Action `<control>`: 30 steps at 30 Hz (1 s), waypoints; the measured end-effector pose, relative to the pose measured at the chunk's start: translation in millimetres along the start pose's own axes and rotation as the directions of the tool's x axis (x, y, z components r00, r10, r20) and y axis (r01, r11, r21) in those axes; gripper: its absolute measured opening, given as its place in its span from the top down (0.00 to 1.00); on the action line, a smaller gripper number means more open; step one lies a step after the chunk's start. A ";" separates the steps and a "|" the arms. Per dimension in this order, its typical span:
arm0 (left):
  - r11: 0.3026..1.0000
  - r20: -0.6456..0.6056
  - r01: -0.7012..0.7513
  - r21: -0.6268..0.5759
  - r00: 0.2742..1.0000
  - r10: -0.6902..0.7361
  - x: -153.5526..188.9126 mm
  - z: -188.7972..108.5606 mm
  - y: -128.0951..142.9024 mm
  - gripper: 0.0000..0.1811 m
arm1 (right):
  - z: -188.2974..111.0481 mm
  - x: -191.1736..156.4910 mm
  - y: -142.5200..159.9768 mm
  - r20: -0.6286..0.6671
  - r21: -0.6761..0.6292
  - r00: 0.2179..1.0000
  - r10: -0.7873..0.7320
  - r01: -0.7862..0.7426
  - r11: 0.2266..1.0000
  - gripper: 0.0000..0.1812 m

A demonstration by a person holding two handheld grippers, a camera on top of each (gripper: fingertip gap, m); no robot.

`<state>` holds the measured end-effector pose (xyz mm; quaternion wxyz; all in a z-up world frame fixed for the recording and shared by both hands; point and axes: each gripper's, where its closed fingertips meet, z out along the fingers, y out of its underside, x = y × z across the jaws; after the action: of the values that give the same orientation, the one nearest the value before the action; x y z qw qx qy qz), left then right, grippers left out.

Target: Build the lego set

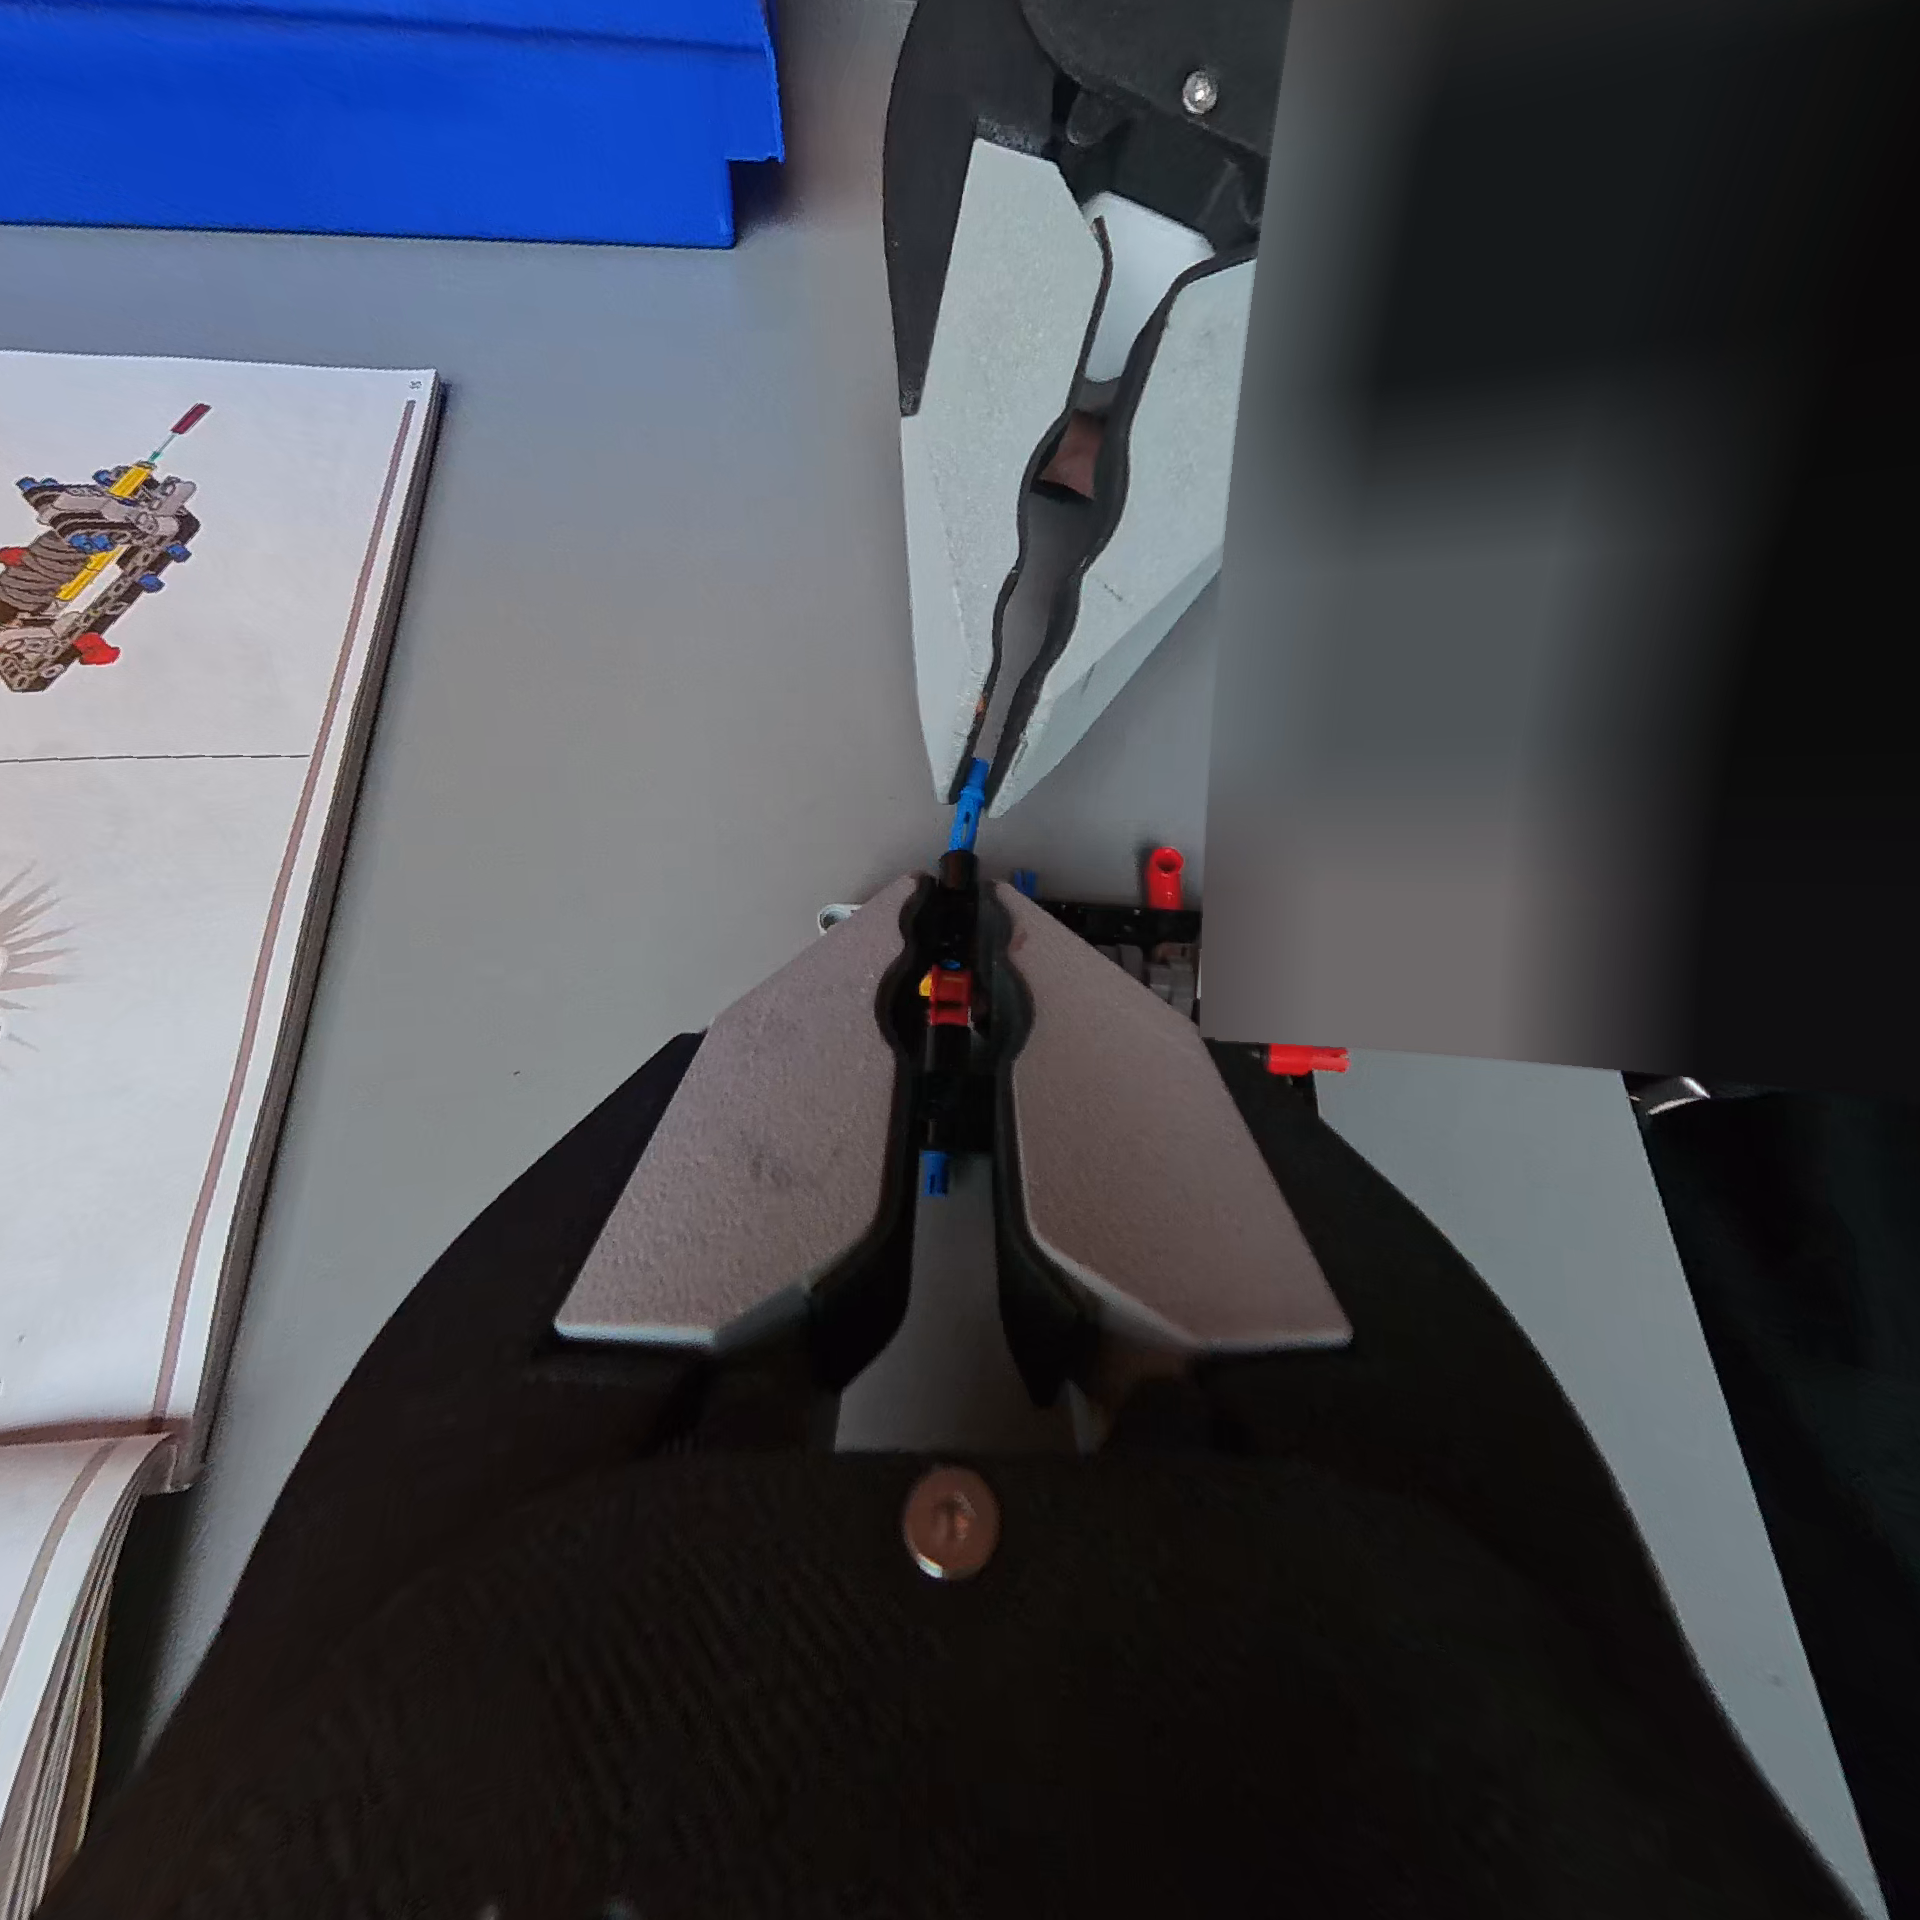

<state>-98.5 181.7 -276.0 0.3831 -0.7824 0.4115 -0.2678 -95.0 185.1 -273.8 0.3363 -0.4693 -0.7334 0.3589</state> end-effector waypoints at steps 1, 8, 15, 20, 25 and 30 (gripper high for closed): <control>1.000 -0.003 -0.002 0.001 1.000 0.002 0.0 -0.2 0.2 0.97 | 0.2 -0.1 -0.1 0.001 0.001 1.000 0.001 -0.001 1.000 0.99; 0.999 -0.014 -0.040 0.001 0.999 0.040 2.0 -0.2 0.6 0.97 | -1.4 -1.8 -3.8 0.031 0.032 0.999 0.011 -0.012 0.999 0.99; 0.999 -0.014 -0.053 0.002 0.998 0.053 2.6 0.0 0.5 0.97 | -3.2 -0.2 -5.2 0.034 0.048 0.999 0.028 -0.030 0.998 0.99; 0.998 -0.020 -0.055 0.004 0.998 0.055 3.3 -0.1 0.7 0.97 | -1.8 -3.3 -4.1 0.048 0.038 0.999 0.023 -0.025 0.999 1.00; 0.998 -0.018 -0.057 0.003 0.998 0.057 3.4 0.0 0.8 0.97 | -1.6 -3.0 -4.0 0.056 0.035 0.998 0.041 -0.043 0.998 0.99; 0.998 -0.026 -0.055 -0.010 0.998 0.054 5.1 0.2 1.1 0.97 | -1.5 -5.2 -2.3 0.042 -0.006 0.999 -0.016 0.017 1.000 1.00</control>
<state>-96.2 177.0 -276.5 0.3807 -0.7695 0.4390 -0.2650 -93.0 179.9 -271.9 0.3224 -0.4566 -0.7452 0.3635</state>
